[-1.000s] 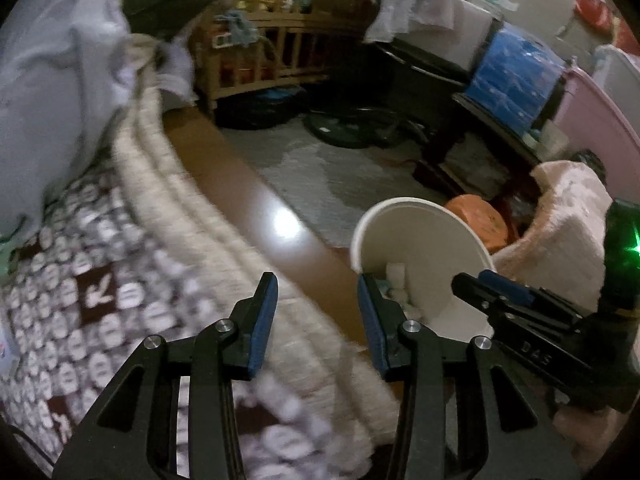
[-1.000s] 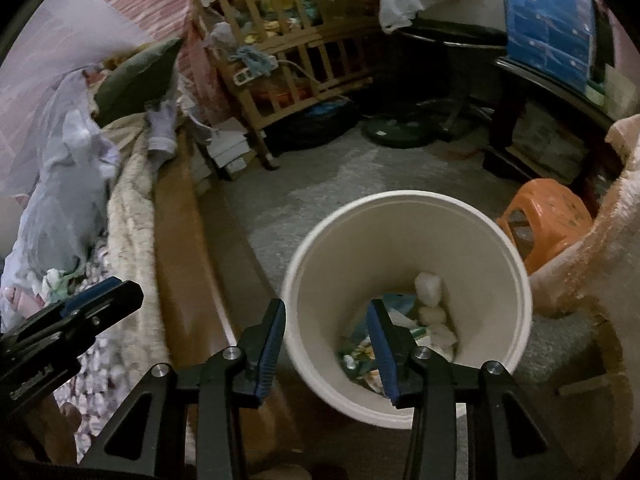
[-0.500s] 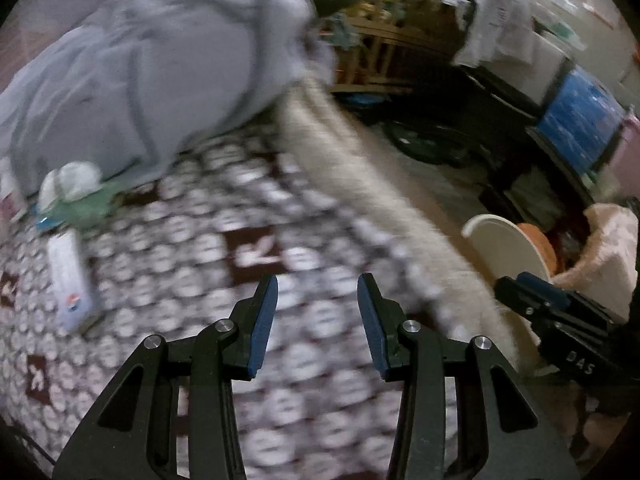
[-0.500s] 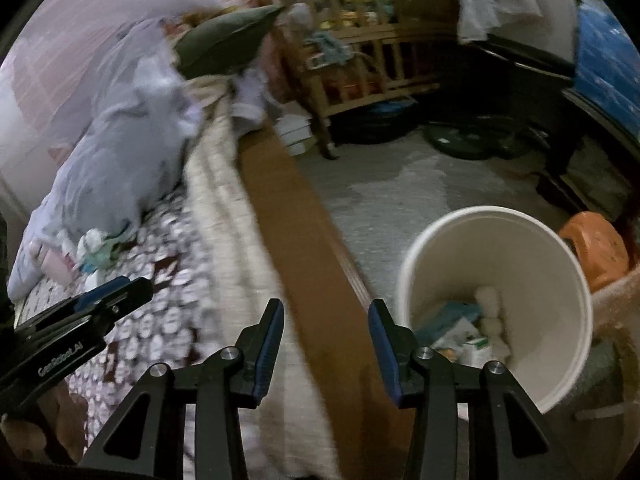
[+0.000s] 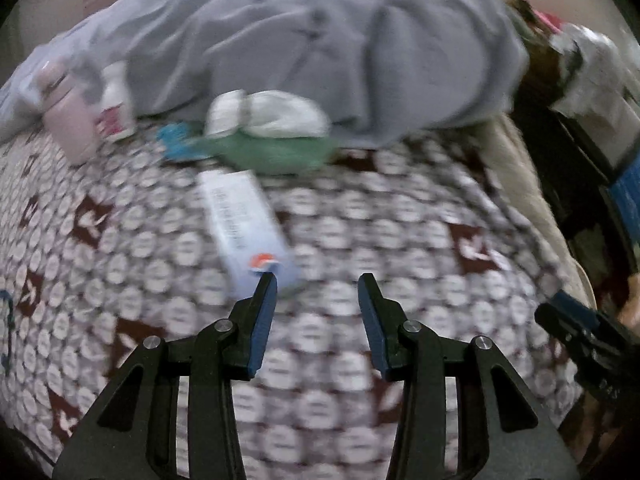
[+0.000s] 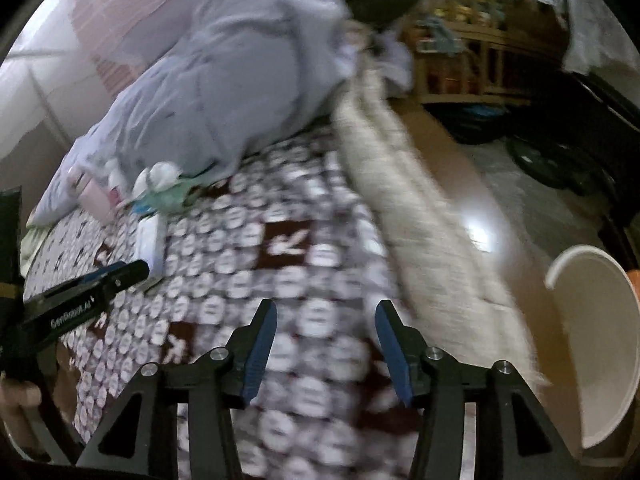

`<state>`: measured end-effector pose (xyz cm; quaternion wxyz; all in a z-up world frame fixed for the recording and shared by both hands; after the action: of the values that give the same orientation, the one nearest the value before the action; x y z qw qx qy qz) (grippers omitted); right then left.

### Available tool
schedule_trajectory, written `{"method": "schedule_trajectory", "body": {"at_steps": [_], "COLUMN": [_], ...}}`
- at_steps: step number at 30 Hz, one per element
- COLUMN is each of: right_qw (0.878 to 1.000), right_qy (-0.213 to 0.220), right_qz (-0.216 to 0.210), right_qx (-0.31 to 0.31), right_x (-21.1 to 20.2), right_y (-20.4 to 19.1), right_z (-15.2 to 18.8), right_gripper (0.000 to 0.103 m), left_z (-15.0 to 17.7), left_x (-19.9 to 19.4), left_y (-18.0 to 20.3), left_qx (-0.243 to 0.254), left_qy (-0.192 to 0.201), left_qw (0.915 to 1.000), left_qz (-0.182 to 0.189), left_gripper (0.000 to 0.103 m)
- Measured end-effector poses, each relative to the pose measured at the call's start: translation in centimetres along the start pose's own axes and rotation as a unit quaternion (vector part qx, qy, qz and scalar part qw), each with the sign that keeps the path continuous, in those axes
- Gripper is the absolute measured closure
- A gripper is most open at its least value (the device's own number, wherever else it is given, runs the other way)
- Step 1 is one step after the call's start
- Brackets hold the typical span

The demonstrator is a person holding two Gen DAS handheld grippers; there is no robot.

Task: Collect trash
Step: 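Move both open tools back to the items on the bed, then grasp the white medicine box with the left tool while the right tool grasps the white tissue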

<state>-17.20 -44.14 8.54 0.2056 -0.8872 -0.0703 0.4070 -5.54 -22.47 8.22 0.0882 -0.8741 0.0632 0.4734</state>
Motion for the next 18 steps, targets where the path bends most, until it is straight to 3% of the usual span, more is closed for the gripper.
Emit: {"method": "schedule_trajectory", "body": {"at_steps": [4,10,18], "right_qw": [1.000,0.999,0.998], "right_qy": [-0.018,-0.032,-0.025], "right_qz": [-0.014,-0.023,-0.037], "right_qx": [-0.017,-0.033,-0.049], "right_x": [2.4,4.7,6.8], "right_y": [-2.1,-3.9,-5.3], "right_z": [-0.4,-1.5,-4.4], "right_gripper": [0.054,0.054,0.053], "left_z": [-0.6,-2.3,-3.3], "left_x": [1.6,4.9,8.4], "left_y": [-2.8,-3.7,-2.7], "left_qx": [-0.044,-0.075,-0.054], "left_qy": [-0.012,-0.036,-0.057], "left_qw": [0.9989,0.9964,0.9969], "left_qz": [0.005,0.014,-0.007], "left_gripper": [0.046,0.044,0.045]}}
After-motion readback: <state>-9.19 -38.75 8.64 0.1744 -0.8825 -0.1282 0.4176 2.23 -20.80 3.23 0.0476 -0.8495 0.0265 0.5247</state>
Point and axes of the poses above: each gripper's, at about its wrist camera, not at the fingertips, and x roughly the way its jaws point, y to its right, z to its underside, the point moved 2 cm from there along x, roughly the way its jaws point, and after that the axes turned 15 degrees about -z, right-handed, at the moved point
